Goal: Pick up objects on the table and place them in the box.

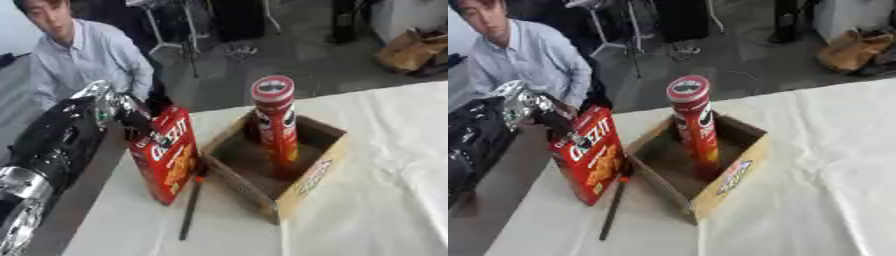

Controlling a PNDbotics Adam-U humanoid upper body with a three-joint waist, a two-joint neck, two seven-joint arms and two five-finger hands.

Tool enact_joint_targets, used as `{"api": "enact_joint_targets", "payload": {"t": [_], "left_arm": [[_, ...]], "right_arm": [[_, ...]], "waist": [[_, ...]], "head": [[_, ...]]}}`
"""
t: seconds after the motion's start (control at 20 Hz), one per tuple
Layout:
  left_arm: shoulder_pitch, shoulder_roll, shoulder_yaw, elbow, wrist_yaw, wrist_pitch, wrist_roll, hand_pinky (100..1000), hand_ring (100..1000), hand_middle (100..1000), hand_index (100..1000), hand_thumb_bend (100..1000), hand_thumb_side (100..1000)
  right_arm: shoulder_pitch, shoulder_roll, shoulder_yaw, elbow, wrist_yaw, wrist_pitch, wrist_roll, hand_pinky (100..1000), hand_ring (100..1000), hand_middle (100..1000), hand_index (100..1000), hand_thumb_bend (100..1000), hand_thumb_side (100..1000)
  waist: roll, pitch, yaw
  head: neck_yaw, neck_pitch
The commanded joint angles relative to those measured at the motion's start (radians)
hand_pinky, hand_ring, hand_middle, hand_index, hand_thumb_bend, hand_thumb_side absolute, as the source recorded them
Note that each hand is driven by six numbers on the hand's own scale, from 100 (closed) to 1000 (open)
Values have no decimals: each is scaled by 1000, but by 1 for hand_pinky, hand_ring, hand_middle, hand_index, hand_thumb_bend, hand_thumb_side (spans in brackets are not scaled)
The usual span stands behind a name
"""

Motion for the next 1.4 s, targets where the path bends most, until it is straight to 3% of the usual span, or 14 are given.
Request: {"api": "enact_joint_targets", "payload": {"t": [0.05, 1.4], "left_arm": [[-41, 47, 13, -13, -3, 13, -3, 731, 607, 451, 498, 100, 654], [-126, 126, 48, -109, 49, 64, -3, 689, 579, 454, 492, 100, 556]], "right_arm": [[-10, -12, -2, -11, 4, 2, -4, 884, 884, 627, 619, 100, 1000], [-11, -18, -4, -11, -1, 6, -19, 885, 883, 627, 618, 100, 1000]], "waist": [[-10, -22, 1], [-10, -31, -3]], "head": [[3, 10], [-2, 12]]}}
